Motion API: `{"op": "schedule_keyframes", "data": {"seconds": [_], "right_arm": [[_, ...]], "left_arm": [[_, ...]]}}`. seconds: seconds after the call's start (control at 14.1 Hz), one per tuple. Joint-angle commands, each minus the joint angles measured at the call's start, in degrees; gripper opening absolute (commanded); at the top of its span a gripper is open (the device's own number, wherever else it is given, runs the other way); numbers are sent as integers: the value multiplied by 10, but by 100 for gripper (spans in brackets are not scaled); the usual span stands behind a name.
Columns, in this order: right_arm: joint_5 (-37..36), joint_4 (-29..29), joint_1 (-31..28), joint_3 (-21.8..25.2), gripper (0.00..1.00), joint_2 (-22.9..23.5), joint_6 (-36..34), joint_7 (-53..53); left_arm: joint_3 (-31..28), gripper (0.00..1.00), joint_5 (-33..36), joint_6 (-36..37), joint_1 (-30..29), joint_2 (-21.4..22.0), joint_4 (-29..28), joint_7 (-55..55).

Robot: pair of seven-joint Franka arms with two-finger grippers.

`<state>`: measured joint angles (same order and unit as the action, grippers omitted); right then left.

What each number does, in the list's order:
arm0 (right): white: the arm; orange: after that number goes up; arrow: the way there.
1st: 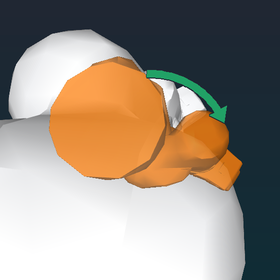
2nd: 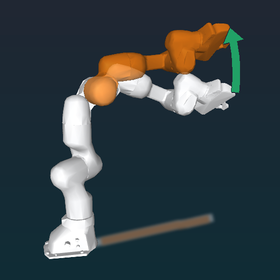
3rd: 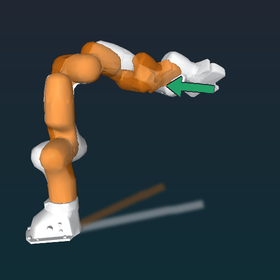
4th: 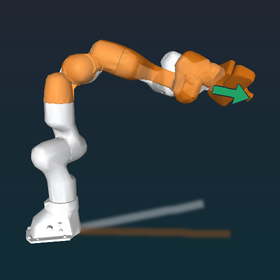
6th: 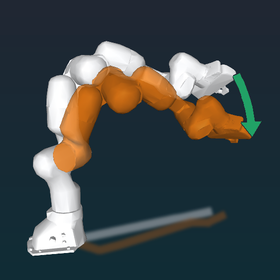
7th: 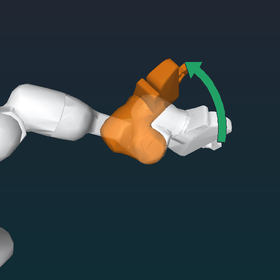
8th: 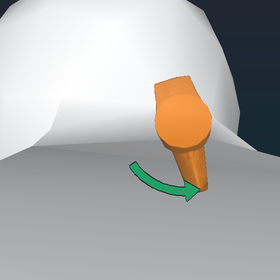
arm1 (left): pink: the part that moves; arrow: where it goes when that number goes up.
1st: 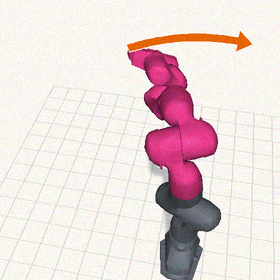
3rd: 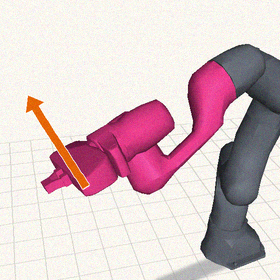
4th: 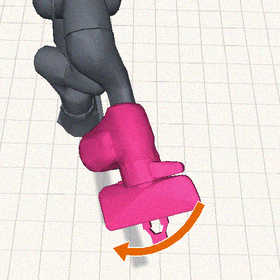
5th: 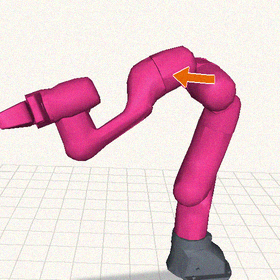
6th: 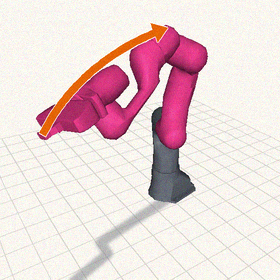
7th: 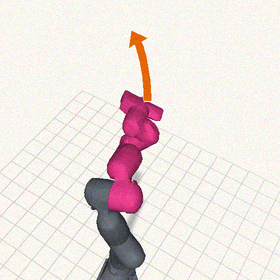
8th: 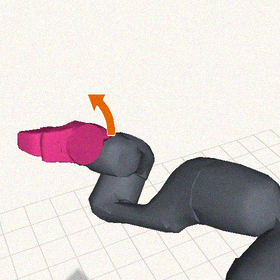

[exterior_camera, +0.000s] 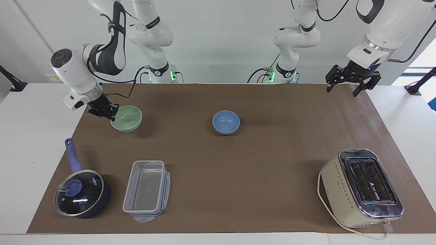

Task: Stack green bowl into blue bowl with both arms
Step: 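Lift the green bowl with the right gripper toward the blue bowl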

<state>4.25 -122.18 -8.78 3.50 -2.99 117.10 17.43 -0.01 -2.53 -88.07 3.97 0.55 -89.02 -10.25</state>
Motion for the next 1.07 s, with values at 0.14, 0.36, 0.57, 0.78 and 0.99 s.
{"op": "schedule_keyframes", "data": {"seconds": [0.14, 0.36, 0.57, 0.78, 0.99], "right_arm": [[16, 103, 57, -3, 0, 6, -87, -69], [16, 123, 116, -3, 0, 14, -97, -143], [16, 144, 179, -3, 0, 25, -98, -217], [16, 147, 255, -3, 0, 39, -91, -322], [18, 150, 328, -3, 0, 68, -58, -426]], "left_arm": [[6, 100, 11, 9, -9, 2, 3, -1], [6, 100, 11, 14, -9, 2, 3, -2], [6, 100, 12, 16, -8, 3, 3, -2], [6, 100, 12, 17, -9, 10, 2, -3], [6, 100, 12, 16, -9, 10, 2, -3]]}}
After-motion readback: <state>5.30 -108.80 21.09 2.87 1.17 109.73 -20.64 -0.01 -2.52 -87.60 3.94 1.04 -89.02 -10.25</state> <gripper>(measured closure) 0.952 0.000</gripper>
